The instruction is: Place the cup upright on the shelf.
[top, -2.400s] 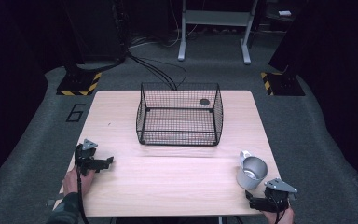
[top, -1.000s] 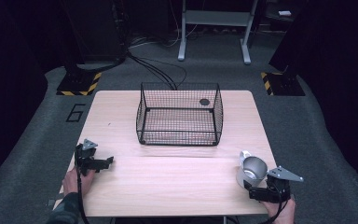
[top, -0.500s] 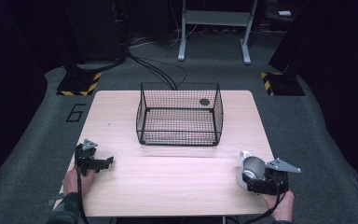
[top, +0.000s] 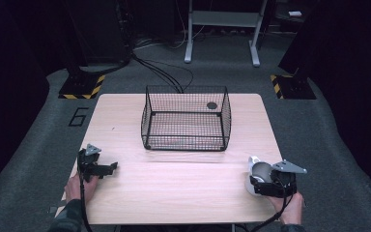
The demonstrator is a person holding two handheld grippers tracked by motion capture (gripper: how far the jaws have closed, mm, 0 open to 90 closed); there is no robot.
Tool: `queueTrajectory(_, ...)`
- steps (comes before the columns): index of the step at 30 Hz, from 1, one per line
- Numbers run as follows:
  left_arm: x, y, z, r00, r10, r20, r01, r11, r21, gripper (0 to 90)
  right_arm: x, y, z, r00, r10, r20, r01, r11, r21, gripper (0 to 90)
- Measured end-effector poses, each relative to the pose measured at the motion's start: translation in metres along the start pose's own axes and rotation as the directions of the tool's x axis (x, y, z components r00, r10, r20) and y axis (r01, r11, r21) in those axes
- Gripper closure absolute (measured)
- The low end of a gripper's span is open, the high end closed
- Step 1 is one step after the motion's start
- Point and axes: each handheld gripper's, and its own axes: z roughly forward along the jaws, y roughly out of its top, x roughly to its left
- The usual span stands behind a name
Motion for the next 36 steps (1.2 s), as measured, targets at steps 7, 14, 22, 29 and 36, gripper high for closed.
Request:
queueTrajectory(7, 0.000, 0.000, 0.000, 1.0000, -0.004, 0.001, 0.004, 1.0000, -0.004, 0.3, 0.000, 0.002, 0.000, 0.9999, -0.013, 0.008, 0.013, 1.000, 0.022, 5.2)
queueTrajectory(14, 0.001, 0.001, -0.001, 0.9999, 0.006, 0.008, -0.006, 0.9999, 0.015, 0.3, 0.000, 0.006, -0.002, 0.9995, -0.031, 0.008, 0.030, 0.999, 0.039, 5.6)
queueTrajectory(22, 0.001, 0.001, -0.001, 0.9999, 0.011, 0.008, -0.012, 0.9998, 0.019, 0.3, 0.002, 0.021, -0.011, 0.9978, -0.066, 0.008, 0.066, 0.998, 0.018, 5.7)
queueTrajectory(29, 0.001, 0.001, -0.001, 0.9999, 0.009, 0.009, -0.009, 0.9998, 0.019, 0.3, 0.012, 0.034, -0.015, 0.9961, -0.086, -0.020, 0.086, 0.996, 0.010, 5.7)
queueTrajectory(36, 0.000, 0.000, 0.000, 1.0000, -0.003, 0.001, 0.003, 1.0000, -0.003, 0.3, 0.020, 0.043, -0.016, 0.9936, -0.103, -0.046, 0.103, 0.995, 0.005, 5.7)
